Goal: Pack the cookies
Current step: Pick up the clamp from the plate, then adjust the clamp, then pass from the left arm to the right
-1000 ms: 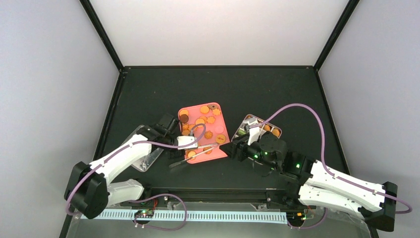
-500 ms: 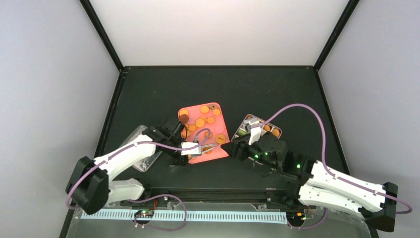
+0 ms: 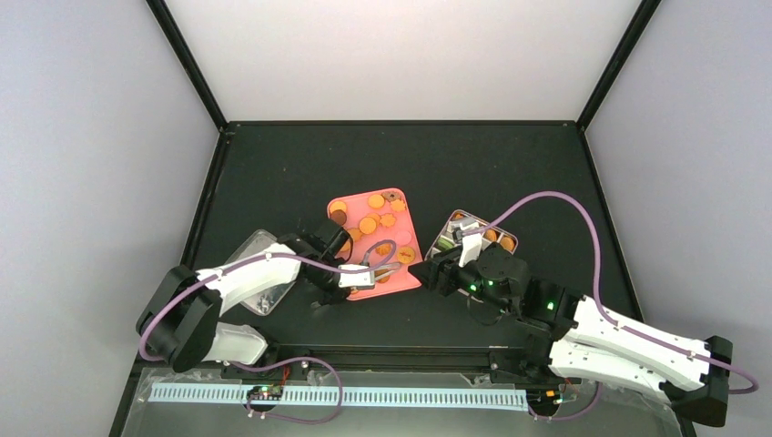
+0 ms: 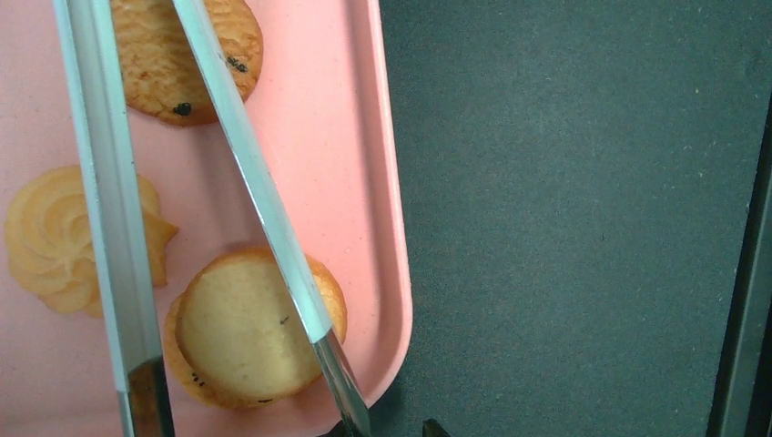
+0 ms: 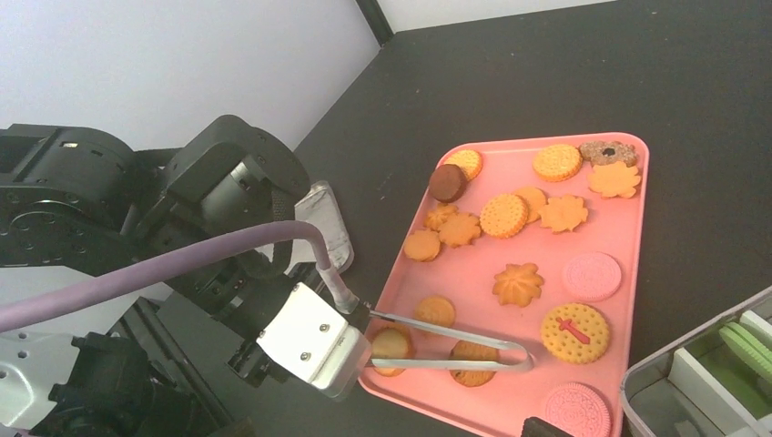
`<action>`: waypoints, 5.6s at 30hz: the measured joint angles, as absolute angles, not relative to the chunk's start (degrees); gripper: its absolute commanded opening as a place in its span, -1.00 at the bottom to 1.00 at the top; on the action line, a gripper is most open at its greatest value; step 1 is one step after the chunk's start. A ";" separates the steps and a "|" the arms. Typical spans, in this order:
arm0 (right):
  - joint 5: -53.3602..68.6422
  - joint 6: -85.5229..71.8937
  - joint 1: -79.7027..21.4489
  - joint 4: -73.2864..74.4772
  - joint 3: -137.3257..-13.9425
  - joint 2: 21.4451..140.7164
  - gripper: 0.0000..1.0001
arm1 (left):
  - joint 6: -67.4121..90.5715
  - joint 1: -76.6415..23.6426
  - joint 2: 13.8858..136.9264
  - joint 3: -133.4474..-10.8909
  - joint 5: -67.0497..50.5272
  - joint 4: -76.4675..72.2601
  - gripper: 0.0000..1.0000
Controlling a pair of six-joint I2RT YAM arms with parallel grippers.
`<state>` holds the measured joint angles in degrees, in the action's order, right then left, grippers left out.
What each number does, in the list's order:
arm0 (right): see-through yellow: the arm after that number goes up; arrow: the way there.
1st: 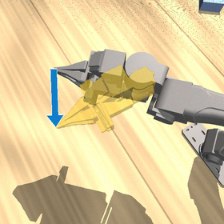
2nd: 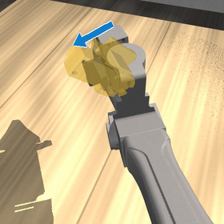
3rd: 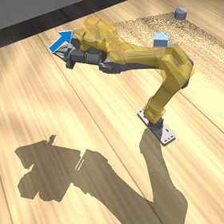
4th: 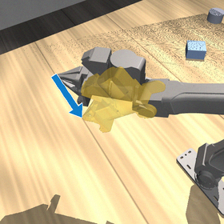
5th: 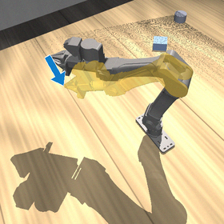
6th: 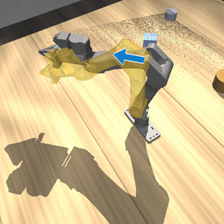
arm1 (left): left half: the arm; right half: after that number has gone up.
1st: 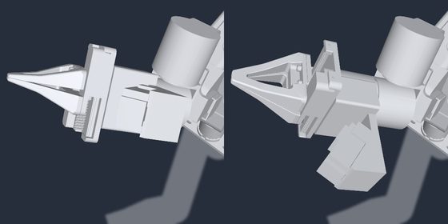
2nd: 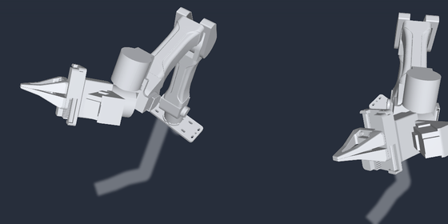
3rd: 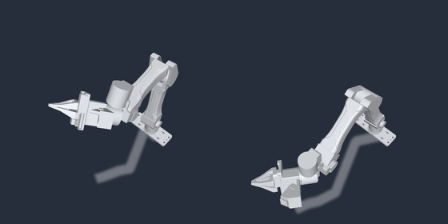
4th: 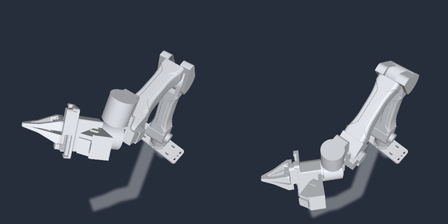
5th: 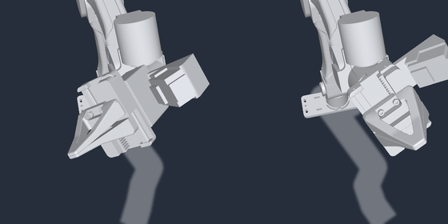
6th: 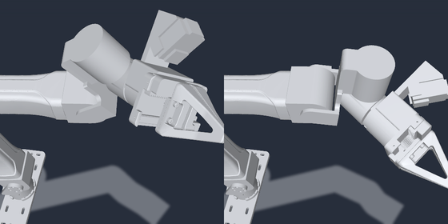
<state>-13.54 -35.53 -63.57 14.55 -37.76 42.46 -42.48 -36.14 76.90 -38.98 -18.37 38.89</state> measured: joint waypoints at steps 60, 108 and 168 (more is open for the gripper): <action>-13.52 -22.76 -63.57 -10.35 -47.18 59.92 -0.10 | 18.24 -20.71 62.78 -54.15 -87.77 13.23 -0.97; 6.39 -26.22 -54.98 -10.09 -37.23 44.66 0.99 | 7.60 -20.58 59.24 -62.72 -86.39 26.02 -0.97; 21.65 -30.52 -50.52 -9.45 -52.07 63.11 0.00 | -7.88 -18.20 57.28 -58.94 -69.41 32.49 -0.20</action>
